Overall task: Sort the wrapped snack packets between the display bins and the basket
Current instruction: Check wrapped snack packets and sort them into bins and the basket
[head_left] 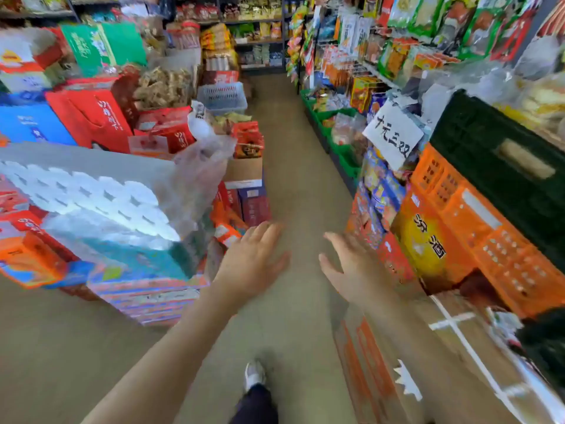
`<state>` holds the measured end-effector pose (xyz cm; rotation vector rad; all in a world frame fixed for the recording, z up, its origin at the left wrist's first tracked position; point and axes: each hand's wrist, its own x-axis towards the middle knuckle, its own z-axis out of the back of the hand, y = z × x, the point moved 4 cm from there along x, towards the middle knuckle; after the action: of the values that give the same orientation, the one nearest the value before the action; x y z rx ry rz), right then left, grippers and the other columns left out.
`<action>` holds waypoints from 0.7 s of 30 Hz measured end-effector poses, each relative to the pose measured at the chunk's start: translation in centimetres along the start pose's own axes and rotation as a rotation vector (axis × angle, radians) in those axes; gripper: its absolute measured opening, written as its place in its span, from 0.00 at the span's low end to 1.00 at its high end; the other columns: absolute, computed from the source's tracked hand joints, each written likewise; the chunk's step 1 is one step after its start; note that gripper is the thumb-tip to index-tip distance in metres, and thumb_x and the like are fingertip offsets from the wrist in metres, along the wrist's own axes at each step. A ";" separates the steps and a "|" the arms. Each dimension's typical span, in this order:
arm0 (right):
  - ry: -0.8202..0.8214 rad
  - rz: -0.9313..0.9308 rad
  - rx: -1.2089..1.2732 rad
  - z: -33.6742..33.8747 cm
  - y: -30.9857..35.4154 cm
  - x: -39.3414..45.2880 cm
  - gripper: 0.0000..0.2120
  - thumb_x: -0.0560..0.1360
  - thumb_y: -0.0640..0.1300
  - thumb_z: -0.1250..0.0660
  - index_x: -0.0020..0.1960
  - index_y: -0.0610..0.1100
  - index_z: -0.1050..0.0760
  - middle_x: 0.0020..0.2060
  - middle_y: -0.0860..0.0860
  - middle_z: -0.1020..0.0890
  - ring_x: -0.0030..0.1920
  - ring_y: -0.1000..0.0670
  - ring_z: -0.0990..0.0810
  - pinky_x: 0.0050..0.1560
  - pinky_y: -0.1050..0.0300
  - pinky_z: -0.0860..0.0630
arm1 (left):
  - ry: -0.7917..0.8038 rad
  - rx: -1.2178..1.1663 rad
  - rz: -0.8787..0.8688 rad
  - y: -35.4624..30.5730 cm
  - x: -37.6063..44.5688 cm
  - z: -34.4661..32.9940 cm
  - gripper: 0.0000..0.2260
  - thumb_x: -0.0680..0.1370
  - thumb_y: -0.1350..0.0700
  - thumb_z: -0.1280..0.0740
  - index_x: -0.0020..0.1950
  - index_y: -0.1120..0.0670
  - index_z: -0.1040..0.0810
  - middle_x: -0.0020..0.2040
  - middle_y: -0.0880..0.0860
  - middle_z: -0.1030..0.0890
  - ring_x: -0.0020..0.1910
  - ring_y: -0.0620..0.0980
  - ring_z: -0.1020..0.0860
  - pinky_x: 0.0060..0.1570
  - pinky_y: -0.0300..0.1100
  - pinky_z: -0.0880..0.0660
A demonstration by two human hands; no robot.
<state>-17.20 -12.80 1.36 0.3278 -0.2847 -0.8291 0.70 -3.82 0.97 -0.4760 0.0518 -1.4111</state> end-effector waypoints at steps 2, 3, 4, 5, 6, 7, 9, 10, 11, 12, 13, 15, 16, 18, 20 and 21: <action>0.011 0.017 0.049 -2.5 -0.7 2.6 0.21 0.77 0.50 0.35 0.66 0.39 0.23 0.56 0.40 0.18 0.57 0.37 0.19 0.57 0.43 0.23 | -0.034 -0.048 0.031 2.5 1.1 -1.8 0.25 0.77 0.43 0.40 0.67 0.58 0.24 0.64 0.57 0.20 0.59 0.61 0.20 0.50 0.54 0.20; 0.049 0.022 0.050 -4.2 -1.1 4.1 0.22 0.76 0.50 0.36 0.65 0.39 0.22 0.55 0.41 0.17 0.55 0.37 0.19 0.55 0.43 0.23 | -0.048 -0.050 0.037 3.8 1.7 -2.8 0.24 0.78 0.44 0.40 0.67 0.58 0.24 0.64 0.57 0.20 0.59 0.60 0.20 0.50 0.54 0.20; 0.094 0.018 0.046 -5.3 -1.0 5.6 0.21 0.76 0.50 0.37 0.64 0.40 0.22 0.54 0.41 0.17 0.54 0.37 0.18 0.55 0.44 0.23 | -0.064 -0.042 0.052 5.3 2.3 -3.5 0.24 0.78 0.45 0.39 0.67 0.58 0.24 0.64 0.57 0.20 0.58 0.60 0.20 0.51 0.53 0.20; 0.100 0.040 0.032 -6.5 -1.3 7.4 0.21 0.76 0.51 0.37 0.63 0.40 0.21 0.53 0.43 0.17 0.52 0.38 0.18 0.54 0.46 0.25 | -0.080 -0.050 0.066 6.9 3.2 -4.3 0.23 0.77 0.45 0.39 0.66 0.58 0.23 0.63 0.57 0.19 0.57 0.60 0.20 0.50 0.53 0.20; 0.111 0.055 0.025 -7.3 -1.5 9.2 0.20 0.76 0.51 0.38 0.62 0.41 0.21 0.52 0.43 0.17 0.51 0.38 0.18 0.54 0.47 0.28 | -0.086 -0.057 0.084 8.5 4.3 -4.8 0.23 0.77 0.45 0.39 0.65 0.58 0.23 0.61 0.57 0.19 0.56 0.60 0.20 0.50 0.52 0.21; 0.111 0.077 0.023 -7.9 -1.7 11.1 0.20 0.76 0.51 0.38 0.61 0.41 0.21 0.51 0.44 0.17 0.50 0.39 0.18 0.53 0.50 0.30 | -0.103 -0.058 0.096 10.1 5.5 -5.3 0.22 0.77 0.46 0.39 0.65 0.58 0.24 0.60 0.57 0.19 0.56 0.60 0.20 0.49 0.51 0.21; 0.124 0.054 0.029 -8.3 -2.4 14.8 0.17 0.76 0.49 0.34 0.60 0.41 0.21 0.50 0.44 0.18 0.50 0.39 0.18 0.52 0.51 0.30 | -0.111 -0.057 0.138 12.9 8.3 -6.0 0.22 0.76 0.46 0.39 0.66 0.55 0.28 0.60 0.57 0.18 0.57 0.57 0.23 0.46 0.51 0.20; 0.142 0.027 0.021 -8.4 -2.9 16.6 0.15 0.76 0.46 0.31 0.60 0.41 0.21 0.51 0.44 0.18 0.50 0.38 0.18 0.52 0.51 0.30 | -0.086 -0.058 0.178 14.1 9.9 -6.3 0.23 0.75 0.45 0.39 0.66 0.55 0.28 0.60 0.57 0.18 0.58 0.55 0.24 0.45 0.51 0.20; 0.151 0.019 0.018 -8.3 -3.5 18.4 0.15 0.76 0.44 0.29 0.61 0.41 0.21 0.52 0.44 0.18 0.51 0.38 0.18 0.52 0.52 0.31 | -0.053 -0.067 0.204 15.1 11.6 -6.7 0.24 0.75 0.44 0.40 0.67 0.55 0.27 0.61 0.56 0.18 0.59 0.55 0.24 0.44 0.51 0.20; 0.173 0.007 0.021 -7.9 -3.9 20.3 0.15 0.77 0.43 0.30 0.63 0.41 0.21 0.54 0.44 0.19 0.54 0.39 0.19 0.54 0.52 0.32 | -0.009 -0.083 0.225 16.1 13.6 -7.0 0.25 0.75 0.43 0.41 0.67 0.57 0.25 0.63 0.56 0.19 0.60 0.56 0.23 0.46 0.52 0.20; 0.187 -0.013 0.025 -7.7 -4.7 22.3 0.16 0.79 0.43 0.31 0.66 0.41 0.23 0.57 0.44 0.20 0.57 0.40 0.21 0.57 0.52 0.32 | 0.030 -0.099 0.235 17.0 16.0 -7.5 0.27 0.75 0.43 0.42 0.67 0.58 0.24 0.64 0.56 0.20 0.61 0.58 0.23 0.50 0.53 0.20; 0.216 -0.094 0.048 -7.3 -6.5 25.9 0.18 0.81 0.45 0.33 0.69 0.42 0.26 0.62 0.44 0.22 0.63 0.41 0.24 0.62 0.50 0.32 | 0.100 -0.131 0.228 18.4 20.9 -8.4 0.28 0.76 0.42 0.43 0.68 0.57 0.24 0.66 0.55 0.21 0.63 0.60 0.23 0.57 0.55 0.22; 0.209 -0.136 0.064 -7.1 -7.4 27.6 0.19 0.81 0.45 0.33 0.70 0.42 0.26 0.63 0.43 0.22 0.65 0.41 0.25 0.63 0.50 0.33 | 0.115 -0.146 0.216 18.9 23.3 -8.8 0.27 0.76 0.42 0.42 0.68 0.56 0.24 0.66 0.55 0.21 0.63 0.60 0.23 0.58 0.56 0.22; 0.173 -0.219 0.110 -7.1 -9.9 30.9 0.18 0.80 0.43 0.32 0.68 0.39 0.25 0.62 0.40 0.22 0.65 0.39 0.25 0.65 0.49 0.33 | 0.145 -0.158 0.173 19.5 28.5 -10.0 0.26 0.76 0.43 0.41 0.67 0.56 0.24 0.65 0.55 0.21 0.62 0.61 0.23 0.57 0.58 0.22; 0.154 -0.285 0.153 -7.5 -12.5 34.4 0.17 0.79 0.41 0.30 0.66 0.37 0.23 0.60 0.38 0.22 0.64 0.37 0.25 0.64 0.46 0.30 | 0.192 -0.152 0.144 20.0 33.6 -11.1 0.27 0.75 0.43 0.42 0.67 0.58 0.23 0.65 0.58 0.20 0.62 0.62 0.22 0.57 0.58 0.22; 0.149 -0.310 0.166 -7.8 -14.1 36.5 0.18 0.79 0.41 0.30 0.66 0.37 0.24 0.61 0.39 0.22 0.64 0.37 0.25 0.63 0.46 0.30 | 0.213 -0.140 0.130 20.4 36.4 -11.8 0.28 0.75 0.43 0.42 0.67 0.59 0.23 0.65 0.58 0.21 0.62 0.63 0.22 0.57 0.59 0.22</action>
<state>-0.27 -47.98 -6.96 0.5964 -0.1649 -1.0823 22.38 -40.27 -7.97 -0.4280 0.3497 -1.3305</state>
